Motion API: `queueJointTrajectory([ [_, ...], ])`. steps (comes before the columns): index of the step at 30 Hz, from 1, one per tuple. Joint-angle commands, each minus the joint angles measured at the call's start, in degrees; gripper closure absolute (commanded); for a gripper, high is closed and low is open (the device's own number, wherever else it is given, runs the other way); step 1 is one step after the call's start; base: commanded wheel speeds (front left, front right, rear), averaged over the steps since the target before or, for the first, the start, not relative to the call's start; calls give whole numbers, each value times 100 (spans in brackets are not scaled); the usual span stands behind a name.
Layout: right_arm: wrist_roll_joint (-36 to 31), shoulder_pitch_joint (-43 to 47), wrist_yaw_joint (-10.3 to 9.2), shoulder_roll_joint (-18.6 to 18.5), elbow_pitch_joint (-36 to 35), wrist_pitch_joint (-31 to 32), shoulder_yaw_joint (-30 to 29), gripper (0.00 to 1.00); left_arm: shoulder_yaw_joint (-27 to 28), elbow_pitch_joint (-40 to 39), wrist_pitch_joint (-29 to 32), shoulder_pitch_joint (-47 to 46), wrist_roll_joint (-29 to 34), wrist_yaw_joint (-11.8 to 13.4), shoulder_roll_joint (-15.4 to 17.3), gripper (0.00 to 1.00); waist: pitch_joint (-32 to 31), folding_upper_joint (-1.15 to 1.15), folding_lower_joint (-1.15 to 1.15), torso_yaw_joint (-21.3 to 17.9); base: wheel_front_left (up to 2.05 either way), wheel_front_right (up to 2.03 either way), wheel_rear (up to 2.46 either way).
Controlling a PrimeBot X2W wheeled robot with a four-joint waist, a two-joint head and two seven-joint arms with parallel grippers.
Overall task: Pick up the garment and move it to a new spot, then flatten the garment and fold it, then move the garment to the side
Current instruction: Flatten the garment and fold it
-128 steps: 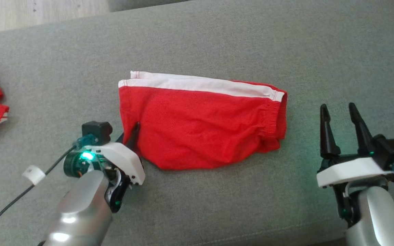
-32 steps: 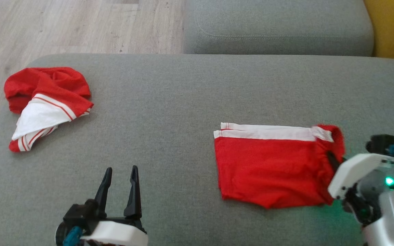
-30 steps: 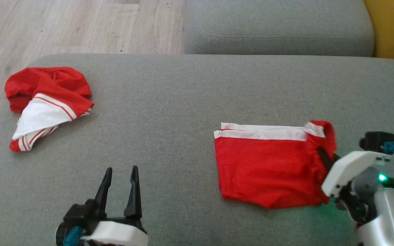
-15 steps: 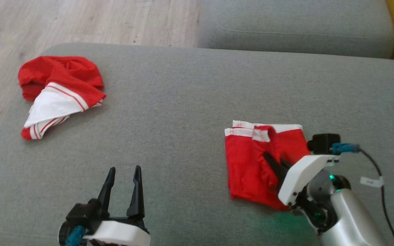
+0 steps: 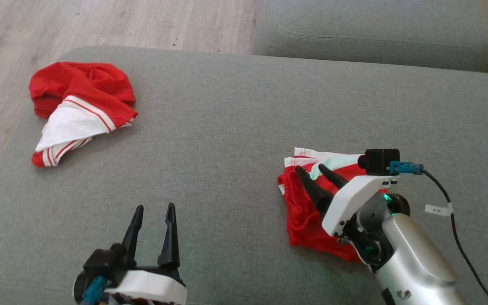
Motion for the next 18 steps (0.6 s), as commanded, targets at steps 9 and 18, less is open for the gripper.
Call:
queueJointTrajectory([
  [9, -1226, -167, 39, 44, -343, -930, -568, 0, 142, -142, -95, -365, 29, -20, 7, 0, -105, 0, 0, -345, 0, 0, 0],
  [18, -2519, 750, 39, 44, -1135, -1785, -1591, 0, 190, 19, -117, -305, 49, 20, 59, 0, -294, 0, 0, -672, 0, 0, 0],
])
